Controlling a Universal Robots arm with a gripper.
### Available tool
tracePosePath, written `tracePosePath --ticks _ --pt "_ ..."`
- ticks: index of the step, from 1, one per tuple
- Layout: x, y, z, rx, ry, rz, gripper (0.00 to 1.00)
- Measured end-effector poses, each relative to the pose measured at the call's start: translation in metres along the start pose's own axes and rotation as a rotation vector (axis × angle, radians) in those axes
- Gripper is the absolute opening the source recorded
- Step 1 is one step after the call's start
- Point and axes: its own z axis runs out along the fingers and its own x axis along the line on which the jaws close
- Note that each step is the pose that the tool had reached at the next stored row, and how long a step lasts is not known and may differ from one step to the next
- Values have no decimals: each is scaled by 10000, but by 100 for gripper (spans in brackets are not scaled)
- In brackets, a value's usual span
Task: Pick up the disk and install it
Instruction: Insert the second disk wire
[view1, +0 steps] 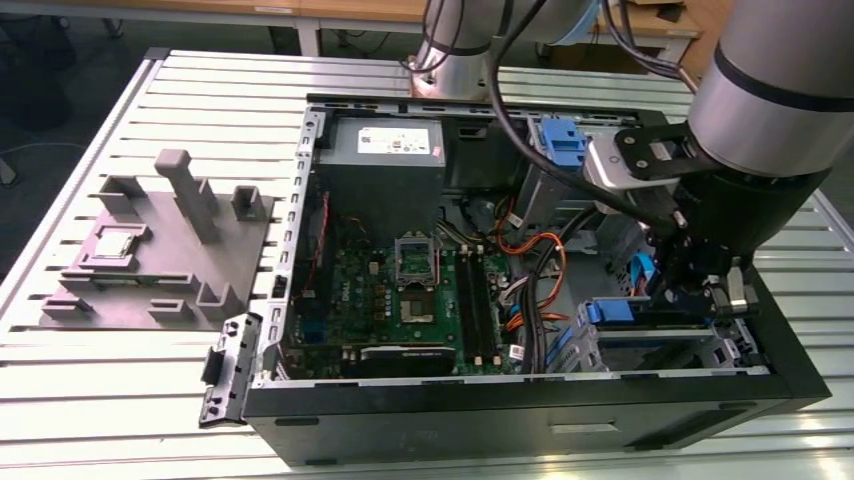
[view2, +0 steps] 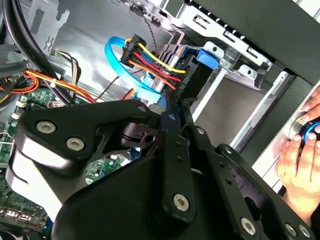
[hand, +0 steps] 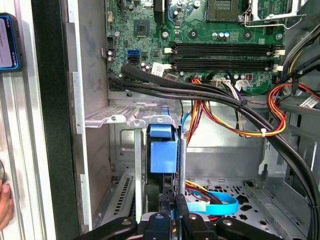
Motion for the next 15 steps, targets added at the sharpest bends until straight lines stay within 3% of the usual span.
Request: tracePosePath --ticks 3,7,8,15 --pt "3 -1 -4 -1 -55 10 16" --pt "35 -1 -4 -3 -333 65 16" --pt "42 -1 -3 -2 -362 71 16" --pt "61 2 14 -3 -374 73 16"
